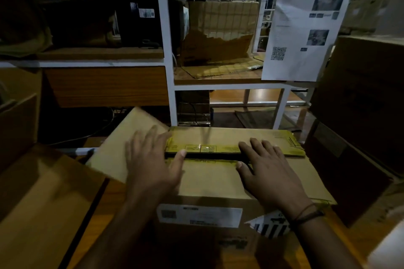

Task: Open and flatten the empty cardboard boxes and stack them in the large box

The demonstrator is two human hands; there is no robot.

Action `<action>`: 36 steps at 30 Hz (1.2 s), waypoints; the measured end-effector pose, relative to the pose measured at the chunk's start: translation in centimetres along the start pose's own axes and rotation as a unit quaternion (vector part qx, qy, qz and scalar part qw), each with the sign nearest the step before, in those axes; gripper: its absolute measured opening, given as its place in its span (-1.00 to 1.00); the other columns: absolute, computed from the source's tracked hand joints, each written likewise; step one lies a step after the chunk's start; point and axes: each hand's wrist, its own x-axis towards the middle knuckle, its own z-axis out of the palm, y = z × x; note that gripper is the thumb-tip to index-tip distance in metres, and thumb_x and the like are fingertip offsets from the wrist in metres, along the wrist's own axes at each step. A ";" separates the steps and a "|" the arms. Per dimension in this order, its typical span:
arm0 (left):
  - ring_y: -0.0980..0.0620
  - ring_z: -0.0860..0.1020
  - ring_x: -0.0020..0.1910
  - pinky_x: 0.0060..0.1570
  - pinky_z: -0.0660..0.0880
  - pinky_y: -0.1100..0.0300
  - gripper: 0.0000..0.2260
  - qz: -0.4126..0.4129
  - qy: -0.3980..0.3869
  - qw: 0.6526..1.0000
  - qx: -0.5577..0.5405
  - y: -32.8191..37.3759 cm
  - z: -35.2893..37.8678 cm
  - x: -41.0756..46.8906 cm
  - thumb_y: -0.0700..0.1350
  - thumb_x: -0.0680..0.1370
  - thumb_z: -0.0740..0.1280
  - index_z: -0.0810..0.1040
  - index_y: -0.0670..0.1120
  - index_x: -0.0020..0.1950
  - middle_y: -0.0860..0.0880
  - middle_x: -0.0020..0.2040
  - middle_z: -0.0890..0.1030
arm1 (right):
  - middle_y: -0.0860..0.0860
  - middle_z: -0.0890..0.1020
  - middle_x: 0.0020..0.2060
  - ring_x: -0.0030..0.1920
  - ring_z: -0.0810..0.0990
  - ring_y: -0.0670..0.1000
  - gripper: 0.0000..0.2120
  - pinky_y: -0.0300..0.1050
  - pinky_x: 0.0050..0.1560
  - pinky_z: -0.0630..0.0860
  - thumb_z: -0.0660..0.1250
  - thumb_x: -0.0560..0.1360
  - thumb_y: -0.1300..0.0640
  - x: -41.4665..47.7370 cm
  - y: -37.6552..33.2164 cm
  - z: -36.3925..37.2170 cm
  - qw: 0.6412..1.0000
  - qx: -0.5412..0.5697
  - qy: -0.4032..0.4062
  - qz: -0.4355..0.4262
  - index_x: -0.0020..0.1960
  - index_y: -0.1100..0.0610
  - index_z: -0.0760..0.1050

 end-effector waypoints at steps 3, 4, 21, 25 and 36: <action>-0.20 0.12 0.62 0.56 0.11 -0.25 -0.28 -0.100 -0.101 0.990 0.011 -1.3 0.8 0.3 0.42 0.54 0.21 0.19 0.14 0.63 -0.03 0.66 0.18 | 0.02 0.00 0.68 0.66 -0.10 0.11 -0.41 0.11 0.64 -0.14 -0.06 0.69 -0.25 0.1 0.0 0.2 1.000 0.000 -0.002 0.000 0.67 -0.13 -0.06; -0.18 0.16 0.61 0.53 0.19 -0.25 -0.23 -0.109 -0.122 0.987 -0.007 -1.6 1.1 0.4 0.44 0.52 0.22 0.15 0.13 0.64 -0.03 0.66 0.20 | 0.02 0.00 0.68 0.66 -0.10 0.11 -0.41 0.11 0.64 -0.14 -0.06 0.69 -0.25 0.1 0.1 0.2 1.000 0.000 -0.002 0.001 0.67 -0.13 -0.06; 0.13 0.23 0.53 0.42 0.34 0.04 -0.48 0.226 -0.106 0.968 0.012 1.2 -0.6 1.5 0.29 0.59 0.27 0.31 0.27 0.55 0.23 0.55 0.29 | -0.04 0.43 0.03 0.04 0.32 -0.03 -0.67 -0.07 0.01 0.40 0.27 0.55 -0.18 -1.8 -0.8 0.2 0.978 0.015 0.204 0.037 0.20 -0.02 0.48; 0.07 -0.08 0.65 0.55 0.11 -0.16 -0.37 0.173 -0.110 0.979 -0.010 2.5 -0.9 5.0 0.21 0.63 0.27 0.06 0.29 0.64 0.25 0.66 -0.04 | -0.05 0.47 0.17 0.15 0.34 -0.06 -0.60 -0.13 0.16 0.40 0.16 0.62 -0.23 -1.7 -0.7 0.4 0.987 0.020 0.152 0.041 0.33 -0.05 0.46; -0.17 0.10 0.62 0.56 -0.01 -0.20 -0.38 0.136 -0.211 0.960 0.123 1.0 4.8 10.4 0.25 0.66 0.15 0.03 0.13 0.67 0.00 0.67 0.15 | -0.08 0.65 0.08 0.16 0.49 -0.05 -0.68 -0.14 0.15 0.41 0.17 0.61 -0.15 -2.0 -0.3 0.4 0.975 0.025 0.210 -0.065 0.17 -0.05 0.60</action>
